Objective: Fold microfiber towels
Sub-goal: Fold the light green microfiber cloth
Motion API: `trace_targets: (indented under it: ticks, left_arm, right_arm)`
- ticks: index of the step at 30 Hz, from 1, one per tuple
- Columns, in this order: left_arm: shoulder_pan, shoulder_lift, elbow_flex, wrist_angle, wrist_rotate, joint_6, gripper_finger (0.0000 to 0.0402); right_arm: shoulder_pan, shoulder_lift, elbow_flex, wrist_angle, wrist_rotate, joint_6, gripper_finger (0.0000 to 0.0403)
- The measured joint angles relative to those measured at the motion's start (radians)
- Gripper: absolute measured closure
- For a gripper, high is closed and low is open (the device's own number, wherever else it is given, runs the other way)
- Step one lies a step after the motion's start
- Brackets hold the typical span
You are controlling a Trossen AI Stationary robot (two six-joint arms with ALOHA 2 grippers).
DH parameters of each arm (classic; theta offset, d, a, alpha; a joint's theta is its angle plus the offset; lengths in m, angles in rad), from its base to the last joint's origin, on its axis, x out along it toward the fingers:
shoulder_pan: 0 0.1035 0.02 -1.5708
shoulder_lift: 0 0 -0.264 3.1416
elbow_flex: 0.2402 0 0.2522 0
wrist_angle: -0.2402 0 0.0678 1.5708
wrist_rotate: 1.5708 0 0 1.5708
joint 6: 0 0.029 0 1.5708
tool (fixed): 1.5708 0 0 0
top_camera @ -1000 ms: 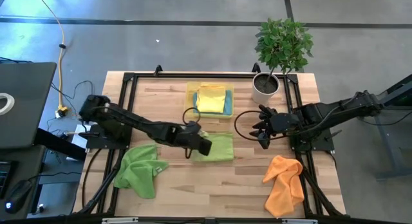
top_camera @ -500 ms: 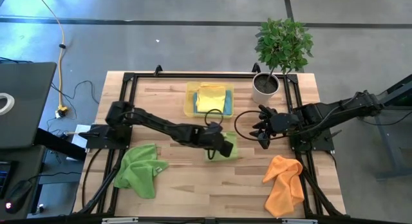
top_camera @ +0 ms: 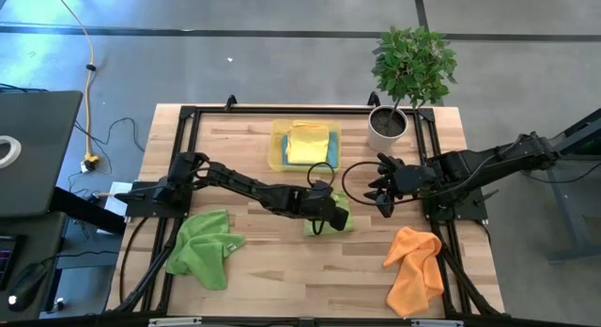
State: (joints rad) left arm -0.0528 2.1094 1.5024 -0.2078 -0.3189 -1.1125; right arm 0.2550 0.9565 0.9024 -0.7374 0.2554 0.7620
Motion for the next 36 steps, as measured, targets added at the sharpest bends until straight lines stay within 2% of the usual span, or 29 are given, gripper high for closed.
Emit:
trace_targets:
  ticks: [9,19,25,31,33,36]
  left_arm:
    - [0.018,0.018,0.037,-0.012,-0.056,0.043,0.0401]
    - [0.035,0.065,0.039,0.186,-0.062,0.158,0.0401]
    - [0.035,0.093,0.038,0.227,-0.058,0.184,0.0401]
    - [0.033,0.087,0.038,0.229,-0.043,0.199,0.0401]
    - [0.03,0.08,0.039,0.238,-0.026,0.199,0.0401]
    - [0.023,0.068,0.039,0.231,0.006,0.2,0.0401]
  right_arm:
    - [0.0,0.0,0.0,0.001,0.0,-0.002,0.0224]
    - [0.0,0.0,0.0,0.002,0.0,-0.002,0.0224]
    - [0.0,0.0,0.0,-0.002,0.0,0.013,0.0224]
    - [0.0,0.017,0.0,-0.186,0.0,0.155,0.0224]
    - [0.0,0.036,0.0,-0.235,0.0,0.152,0.0224]
    - [0.002,0.068,0.0,-0.215,-0.001,0.065,0.0224]
